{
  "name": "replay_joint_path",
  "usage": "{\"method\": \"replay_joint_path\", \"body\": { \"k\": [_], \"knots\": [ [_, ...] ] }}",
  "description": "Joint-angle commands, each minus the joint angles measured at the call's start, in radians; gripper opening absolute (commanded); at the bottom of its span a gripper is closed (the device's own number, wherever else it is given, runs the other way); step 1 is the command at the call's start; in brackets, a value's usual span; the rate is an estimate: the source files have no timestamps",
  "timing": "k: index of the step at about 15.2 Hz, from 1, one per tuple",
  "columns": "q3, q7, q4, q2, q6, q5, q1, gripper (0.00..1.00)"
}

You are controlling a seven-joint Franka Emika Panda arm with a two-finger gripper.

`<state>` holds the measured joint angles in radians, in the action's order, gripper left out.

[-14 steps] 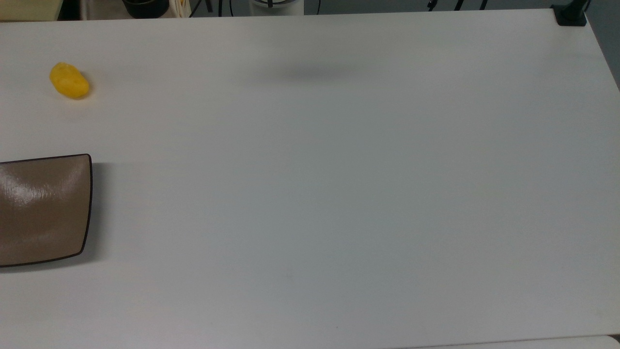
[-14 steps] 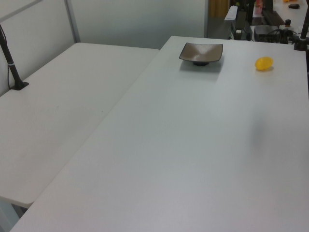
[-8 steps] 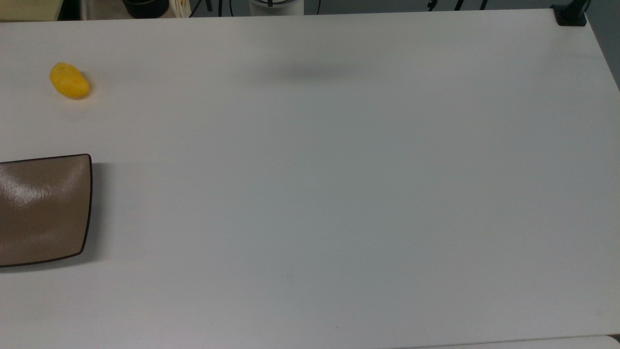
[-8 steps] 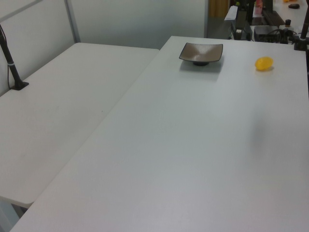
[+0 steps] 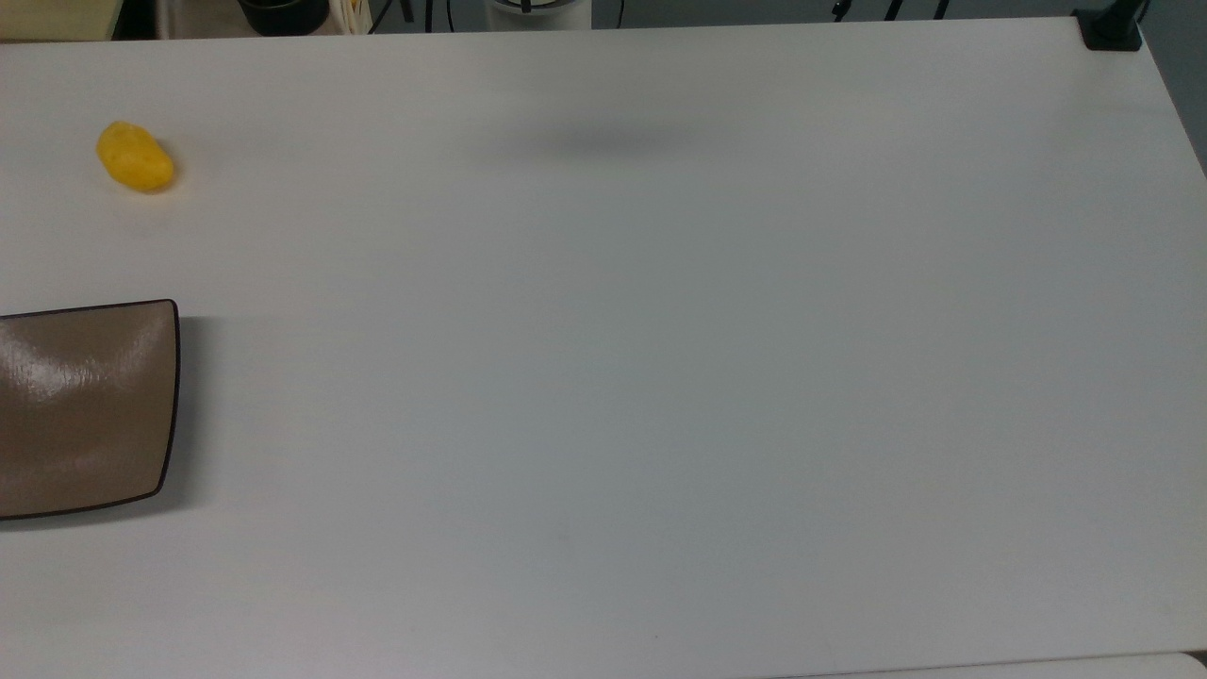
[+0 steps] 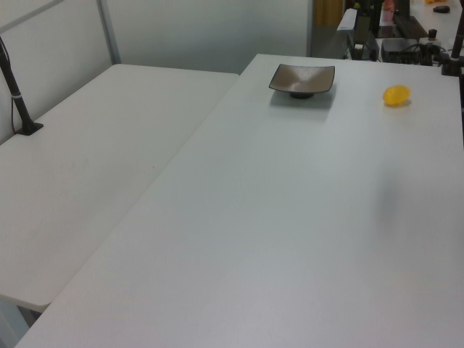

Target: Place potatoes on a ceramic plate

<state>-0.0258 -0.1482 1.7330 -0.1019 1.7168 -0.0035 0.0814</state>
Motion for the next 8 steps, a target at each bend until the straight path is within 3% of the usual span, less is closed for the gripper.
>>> {"method": "replay_joint_path", "body": {
  "k": [1,5,8],
  "knots": [
    [-0.003,-0.034,0.008,-0.021,-0.058,0.005,0.001,1.00],
    [-0.005,-0.154,0.010,-0.019,-0.077,0.005,-0.009,1.00],
    [-0.002,-0.160,0.016,-0.019,-0.106,0.005,-0.009,1.00]
  ]
}}
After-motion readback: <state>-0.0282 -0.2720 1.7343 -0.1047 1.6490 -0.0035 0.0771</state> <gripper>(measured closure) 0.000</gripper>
